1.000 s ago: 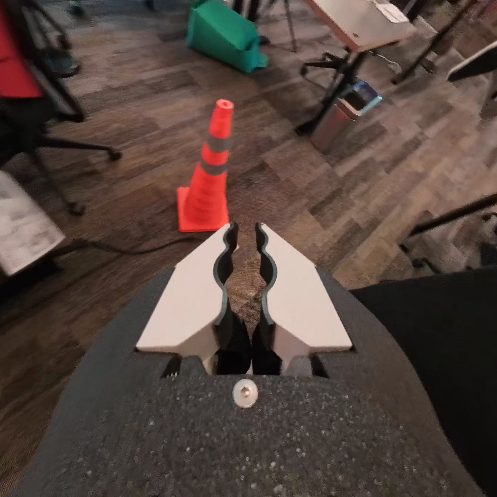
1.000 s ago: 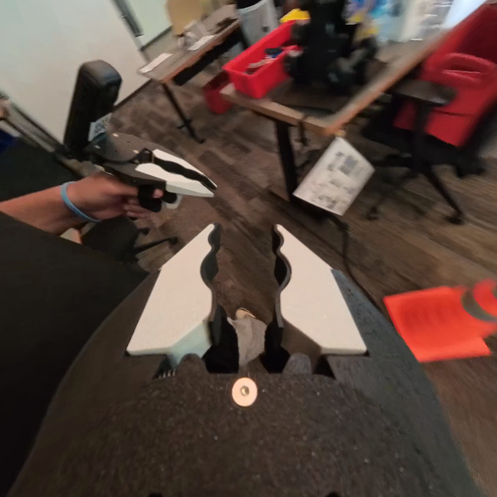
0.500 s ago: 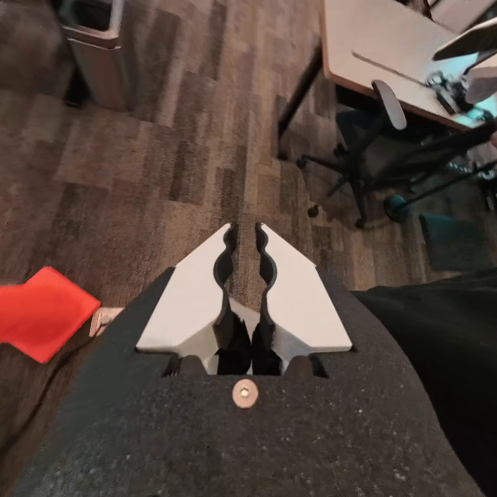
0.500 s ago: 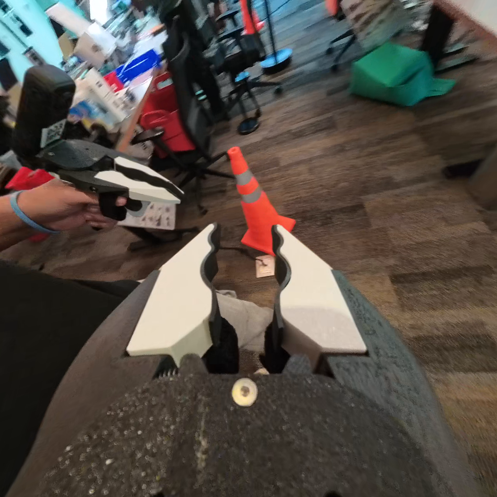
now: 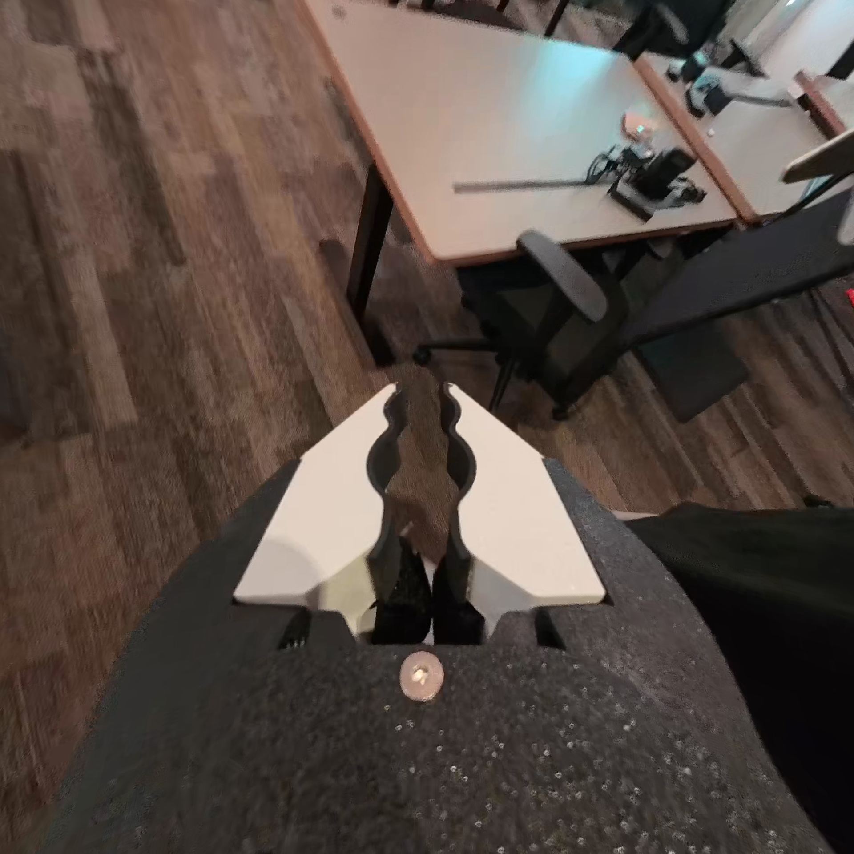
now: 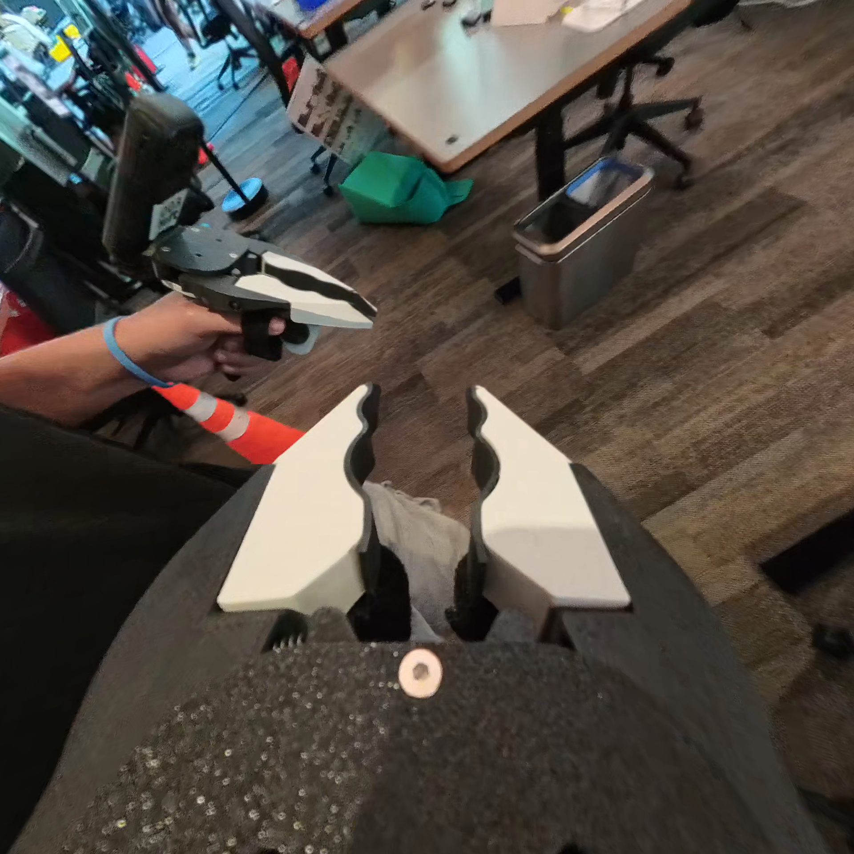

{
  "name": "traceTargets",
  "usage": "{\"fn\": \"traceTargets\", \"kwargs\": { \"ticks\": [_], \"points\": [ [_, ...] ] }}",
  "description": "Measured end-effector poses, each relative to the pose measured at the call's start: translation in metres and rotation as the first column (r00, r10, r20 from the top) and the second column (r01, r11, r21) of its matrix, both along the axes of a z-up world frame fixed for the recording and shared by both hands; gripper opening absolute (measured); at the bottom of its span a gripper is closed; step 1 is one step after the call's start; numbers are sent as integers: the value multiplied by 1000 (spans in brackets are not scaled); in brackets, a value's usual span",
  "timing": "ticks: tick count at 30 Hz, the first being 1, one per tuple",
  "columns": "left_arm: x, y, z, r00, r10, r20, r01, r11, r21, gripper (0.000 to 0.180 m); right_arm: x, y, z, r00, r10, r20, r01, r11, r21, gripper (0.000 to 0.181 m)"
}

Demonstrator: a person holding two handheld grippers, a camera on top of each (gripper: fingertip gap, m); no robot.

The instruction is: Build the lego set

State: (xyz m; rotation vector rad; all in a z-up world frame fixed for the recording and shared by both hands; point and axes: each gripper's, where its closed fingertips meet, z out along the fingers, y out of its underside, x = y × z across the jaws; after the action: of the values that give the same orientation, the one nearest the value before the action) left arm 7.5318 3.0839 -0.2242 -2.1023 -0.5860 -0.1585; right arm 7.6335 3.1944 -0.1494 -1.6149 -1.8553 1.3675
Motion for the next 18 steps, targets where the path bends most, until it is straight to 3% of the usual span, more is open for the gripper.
{"fn": "traceTargets", "kwargs": {
  "ticks": [4, 11, 18],
  "points": [
    [-75, 99, 19, 996, -84, -35, 85, 996, 10, 12, -63, 94, 17, 997, -82, -6, 82, 993, 87, 38],
    [-203, 251, 35, 979, -185, -86, 189, 980, 53, 11, -194, 246, 6, 968, -248, -48, 246, 969, -36, 37],
    [-357, 403, 13, 962, -252, -107, 249, 968, -45, 11, -361, 411, -36, 956, -282, -76, 277, 958, -71, 35]
  ]
}}
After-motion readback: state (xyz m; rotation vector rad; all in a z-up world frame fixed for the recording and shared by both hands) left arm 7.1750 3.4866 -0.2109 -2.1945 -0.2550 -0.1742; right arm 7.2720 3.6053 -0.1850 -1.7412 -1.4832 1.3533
